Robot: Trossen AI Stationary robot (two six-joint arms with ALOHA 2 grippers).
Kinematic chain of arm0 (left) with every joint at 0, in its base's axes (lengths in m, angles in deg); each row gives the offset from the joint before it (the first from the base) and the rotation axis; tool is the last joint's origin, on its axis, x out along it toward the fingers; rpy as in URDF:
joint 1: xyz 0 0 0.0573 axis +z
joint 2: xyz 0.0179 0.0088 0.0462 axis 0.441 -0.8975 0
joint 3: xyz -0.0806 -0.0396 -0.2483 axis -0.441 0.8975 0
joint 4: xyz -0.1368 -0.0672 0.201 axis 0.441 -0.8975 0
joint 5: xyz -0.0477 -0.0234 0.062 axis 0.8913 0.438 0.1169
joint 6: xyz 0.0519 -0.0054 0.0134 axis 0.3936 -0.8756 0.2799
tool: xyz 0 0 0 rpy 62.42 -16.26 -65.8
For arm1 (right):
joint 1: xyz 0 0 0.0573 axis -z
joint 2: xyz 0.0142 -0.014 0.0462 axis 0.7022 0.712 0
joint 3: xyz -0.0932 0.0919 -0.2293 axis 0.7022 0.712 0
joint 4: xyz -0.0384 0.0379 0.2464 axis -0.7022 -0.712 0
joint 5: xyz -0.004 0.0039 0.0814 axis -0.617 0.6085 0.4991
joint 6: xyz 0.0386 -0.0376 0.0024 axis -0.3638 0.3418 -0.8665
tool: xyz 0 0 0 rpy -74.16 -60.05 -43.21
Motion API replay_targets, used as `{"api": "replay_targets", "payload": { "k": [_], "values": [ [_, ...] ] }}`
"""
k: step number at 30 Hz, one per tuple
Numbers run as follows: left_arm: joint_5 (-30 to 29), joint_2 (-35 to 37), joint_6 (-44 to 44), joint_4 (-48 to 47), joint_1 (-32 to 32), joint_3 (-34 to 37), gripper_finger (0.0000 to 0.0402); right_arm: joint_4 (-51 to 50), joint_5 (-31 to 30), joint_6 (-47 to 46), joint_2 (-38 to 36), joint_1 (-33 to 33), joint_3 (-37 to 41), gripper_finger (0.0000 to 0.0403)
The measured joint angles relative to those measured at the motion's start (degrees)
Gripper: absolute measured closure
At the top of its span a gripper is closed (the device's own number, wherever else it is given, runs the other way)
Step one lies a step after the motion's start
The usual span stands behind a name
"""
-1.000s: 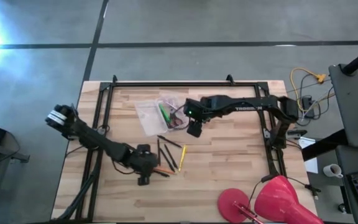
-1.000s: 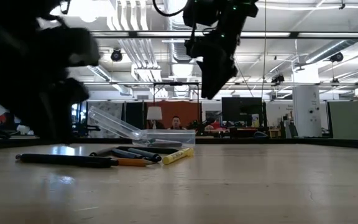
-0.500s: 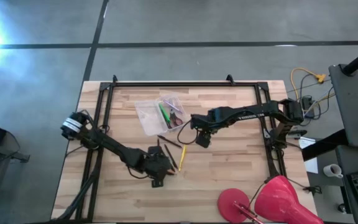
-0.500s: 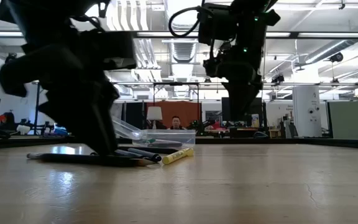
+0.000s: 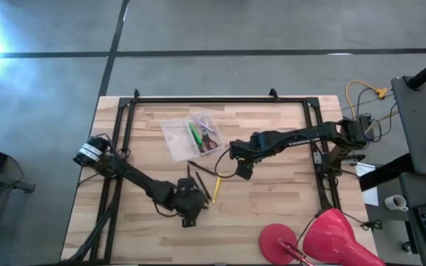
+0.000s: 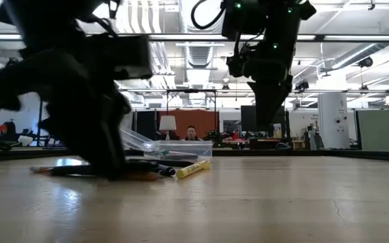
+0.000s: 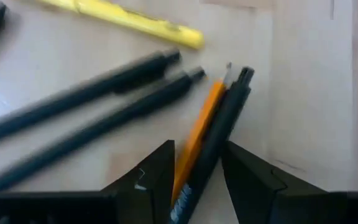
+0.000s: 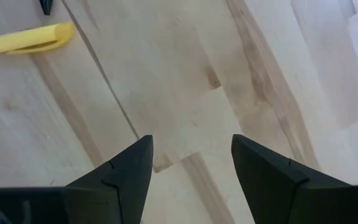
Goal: Pick & place school supplies into a supply box
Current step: Put the orange pencil into the transparent supply box
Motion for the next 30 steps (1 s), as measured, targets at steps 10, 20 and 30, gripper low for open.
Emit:
{"api": "replay_targets", "payload": {
  "k": [10, 20, 30],
  "values": [
    [0.4, 0.1, -5.3, 0.3, -7.9, -0.1, 0.0284, 0.2, -1.7, 1.0, -0.1, 0.0, 0.2, 0.0193],
    [-8.7, 1.6, -5.3, -16.8, -6.8, -6.1, 0.0284, 0.3, -3.0, 1.0, -0.1, 0.0, 0.3, 0.0193],
    [-9.6, 1.1, -6.7, -10.4, -6.8, -1.0, 0.0284, 0.5, -3.0, 0.0, -0.1, 0.0, 0.3, 0.0193]
  ]
}}
